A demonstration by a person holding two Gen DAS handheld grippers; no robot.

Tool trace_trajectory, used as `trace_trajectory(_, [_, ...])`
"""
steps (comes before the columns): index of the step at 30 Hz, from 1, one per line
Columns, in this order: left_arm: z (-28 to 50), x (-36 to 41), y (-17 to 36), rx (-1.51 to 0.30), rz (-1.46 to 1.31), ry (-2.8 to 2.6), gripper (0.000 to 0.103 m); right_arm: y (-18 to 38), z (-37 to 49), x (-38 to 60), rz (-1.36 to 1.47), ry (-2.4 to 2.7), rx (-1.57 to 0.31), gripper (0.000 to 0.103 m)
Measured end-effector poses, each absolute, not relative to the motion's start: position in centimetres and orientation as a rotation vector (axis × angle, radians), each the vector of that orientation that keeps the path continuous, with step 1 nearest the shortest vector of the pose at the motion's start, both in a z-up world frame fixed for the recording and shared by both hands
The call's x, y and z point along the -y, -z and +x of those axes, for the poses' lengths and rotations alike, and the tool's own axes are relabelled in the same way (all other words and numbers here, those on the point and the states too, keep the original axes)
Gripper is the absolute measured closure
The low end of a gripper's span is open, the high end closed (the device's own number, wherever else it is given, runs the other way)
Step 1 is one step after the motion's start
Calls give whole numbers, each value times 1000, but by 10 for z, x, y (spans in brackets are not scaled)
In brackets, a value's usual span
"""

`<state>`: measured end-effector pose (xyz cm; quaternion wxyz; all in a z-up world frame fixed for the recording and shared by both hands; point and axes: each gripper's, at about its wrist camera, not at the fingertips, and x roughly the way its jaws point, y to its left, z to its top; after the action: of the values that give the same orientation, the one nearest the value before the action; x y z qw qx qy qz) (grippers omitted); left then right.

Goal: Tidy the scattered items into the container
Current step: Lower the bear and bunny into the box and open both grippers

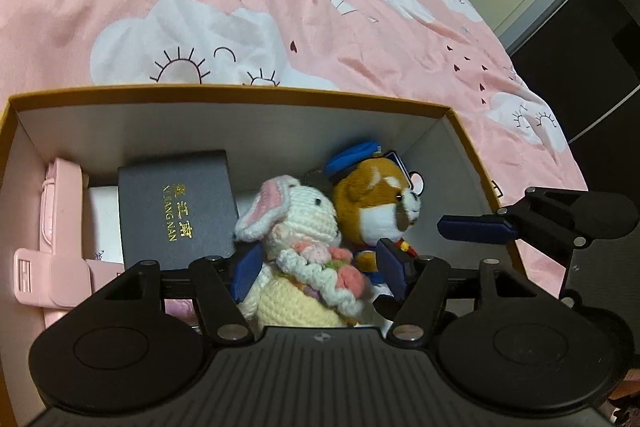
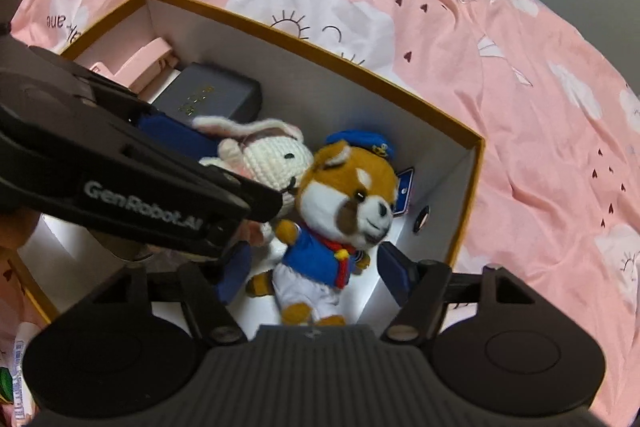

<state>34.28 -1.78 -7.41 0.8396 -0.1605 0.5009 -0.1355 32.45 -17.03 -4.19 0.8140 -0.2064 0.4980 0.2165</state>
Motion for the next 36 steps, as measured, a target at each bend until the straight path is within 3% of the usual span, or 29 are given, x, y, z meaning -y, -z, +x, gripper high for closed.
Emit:
trace_trajectory(3, [339, 18, 66, -1053, -310, 296, 30, 36, 324, 176, -412, -466, -1054, 35])
trace_trajectory(8, [322, 17, 51, -1048, -259, 375, 34, 26, 314, 185, -389, -483, -1034, 51])
trace_trajectory(16, [298, 38, 54, -1057, -1, 426, 35, 22, 291, 188, -377, -567, -1049, 59])
trace_trajectory(25, [308, 47, 77, -1133, 24, 452, 68, 33, 290, 183, -450, -656, -1097, 73])
trace_trajectory(36, [325, 45, 86, -1121, -27, 407, 69, 65, 312, 168, -551, -637, -1208, 94])
